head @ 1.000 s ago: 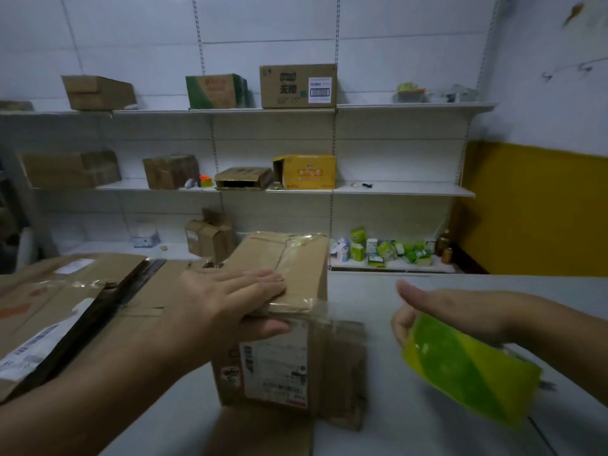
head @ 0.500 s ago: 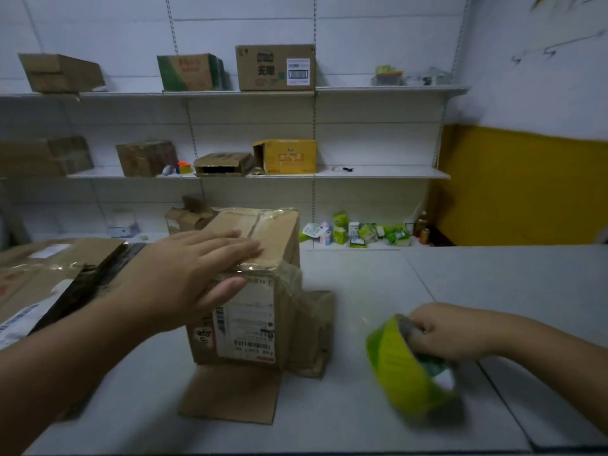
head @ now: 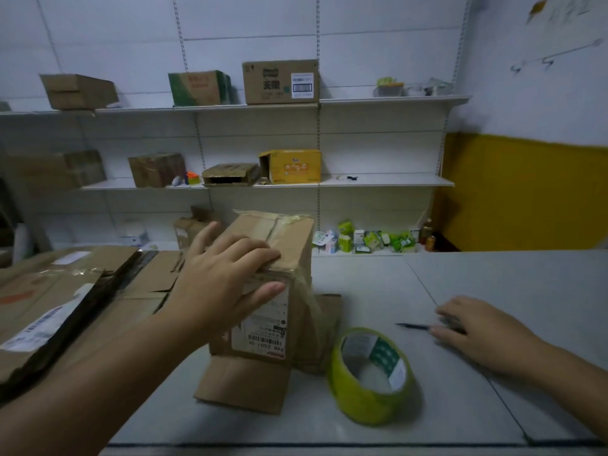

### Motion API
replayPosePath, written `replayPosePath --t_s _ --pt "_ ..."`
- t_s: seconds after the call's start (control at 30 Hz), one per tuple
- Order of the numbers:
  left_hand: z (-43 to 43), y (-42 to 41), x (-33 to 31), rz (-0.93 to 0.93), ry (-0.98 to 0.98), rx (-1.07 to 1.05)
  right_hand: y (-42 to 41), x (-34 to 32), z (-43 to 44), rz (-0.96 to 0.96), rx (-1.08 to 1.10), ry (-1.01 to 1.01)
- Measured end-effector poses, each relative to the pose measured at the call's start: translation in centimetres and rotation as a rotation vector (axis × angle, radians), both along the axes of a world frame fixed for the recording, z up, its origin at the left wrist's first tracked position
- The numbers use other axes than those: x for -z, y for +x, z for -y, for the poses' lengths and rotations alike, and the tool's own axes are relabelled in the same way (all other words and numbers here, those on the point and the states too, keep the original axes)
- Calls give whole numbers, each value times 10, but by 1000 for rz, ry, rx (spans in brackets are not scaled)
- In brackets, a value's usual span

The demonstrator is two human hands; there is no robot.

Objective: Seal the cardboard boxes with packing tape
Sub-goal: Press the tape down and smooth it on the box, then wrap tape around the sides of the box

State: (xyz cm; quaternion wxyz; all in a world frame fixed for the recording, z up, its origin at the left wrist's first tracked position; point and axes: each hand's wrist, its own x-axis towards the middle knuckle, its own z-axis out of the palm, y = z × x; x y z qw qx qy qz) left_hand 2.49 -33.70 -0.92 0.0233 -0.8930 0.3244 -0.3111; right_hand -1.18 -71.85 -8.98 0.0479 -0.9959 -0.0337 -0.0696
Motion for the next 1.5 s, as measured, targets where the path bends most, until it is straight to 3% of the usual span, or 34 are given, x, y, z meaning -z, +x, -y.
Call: replayPosePath --t_s 0.23,0.37,0.43,0.5,0.57,0.63,0.7,0.77,0.9,0.97,1.1,1.27,1.37,1.5 --pt "-19 19 2 -129 -234 136 -8 16 17 65 5 94" --pt "-14 11 13 -77 -367 75 -6 5 6 68 57 158" --pt "-5 -12 31 -62 -702 47 -5 -7 -5 60 37 415" --pt "11 -41 52 -174 -1114 56 -6 -20 -20 60 -24 603" --pt "31 -60 71 -467 -1484 25 -3 -34 -39 88 -90 698" --pt "51 -66 81 -808 -1671 -10 5 -54 -61 203 -167 704" --pt "65 -68 81 -973 -1706 -19 18 -82 -93 357 -291 682" --pt "70 -68 77 -1015 -1696 -19 33 -108 -131 405 -449 635" --pt "75 -61 74 -1083 -1688 -6 70 -125 -191 281 -643 260" --pt "81 -59 72 -1110 -1731 61 85 -120 -202 236 -597 187" --pt "75 -47 55 -1064 -1865 197 89 -113 -214 439 -327 97" --pt "52 -23 46 -1160 -1799 295 78 -126 -216 412 -139 -216" --pt "49 -17 47 -1264 -1859 361 79 -125 -207 428 -141 -188" --pt "51 -14 51 -1296 -1830 346 92 -117 -182 365 -289 252"
